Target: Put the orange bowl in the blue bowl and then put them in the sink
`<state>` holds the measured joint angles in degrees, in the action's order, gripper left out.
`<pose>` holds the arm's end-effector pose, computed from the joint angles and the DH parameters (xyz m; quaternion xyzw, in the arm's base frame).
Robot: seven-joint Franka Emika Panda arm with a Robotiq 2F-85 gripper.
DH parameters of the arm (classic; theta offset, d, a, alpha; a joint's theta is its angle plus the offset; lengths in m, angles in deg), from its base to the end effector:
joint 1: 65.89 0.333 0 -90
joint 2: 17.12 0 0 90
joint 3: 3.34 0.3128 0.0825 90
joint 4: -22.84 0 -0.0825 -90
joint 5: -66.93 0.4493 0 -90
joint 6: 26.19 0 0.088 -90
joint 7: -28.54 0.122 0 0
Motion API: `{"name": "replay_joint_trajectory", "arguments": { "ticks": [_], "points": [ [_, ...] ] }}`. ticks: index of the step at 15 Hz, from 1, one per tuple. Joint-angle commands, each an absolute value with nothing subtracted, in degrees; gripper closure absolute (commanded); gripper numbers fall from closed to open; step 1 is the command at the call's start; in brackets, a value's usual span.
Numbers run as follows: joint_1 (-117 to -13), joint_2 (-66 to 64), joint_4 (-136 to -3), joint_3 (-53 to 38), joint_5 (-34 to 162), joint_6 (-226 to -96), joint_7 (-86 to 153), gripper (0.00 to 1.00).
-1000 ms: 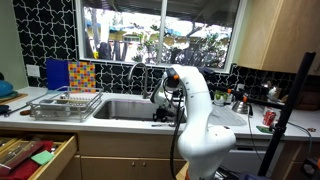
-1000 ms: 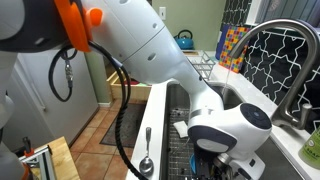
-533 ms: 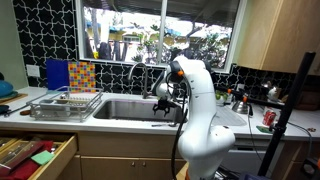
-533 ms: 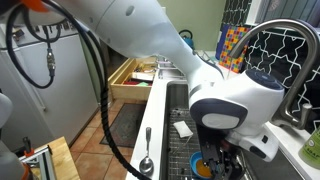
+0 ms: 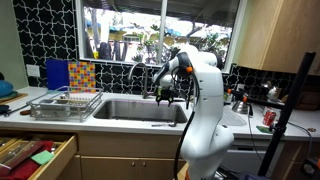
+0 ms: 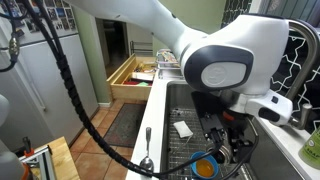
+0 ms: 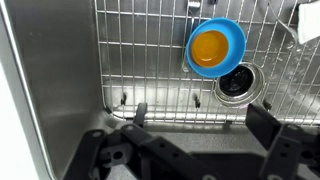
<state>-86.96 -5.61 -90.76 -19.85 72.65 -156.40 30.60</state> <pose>0.5247 -0.3953 0.3237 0.9304 -0.3632 0.0504 0.0041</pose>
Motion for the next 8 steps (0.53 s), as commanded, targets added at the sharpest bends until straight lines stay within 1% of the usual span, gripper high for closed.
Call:
{"name": "replay_joint_trajectory", "arguments": {
  "ticks": [1,8],
  "points": [
    [-86.28,-6.33,-90.58,-20.51,71.86,-154.89,31.35,0.00],
    [-85.99,-7.16,-91.25,-20.75,71.21,-154.23,31.83,0.00]
  ]
}}
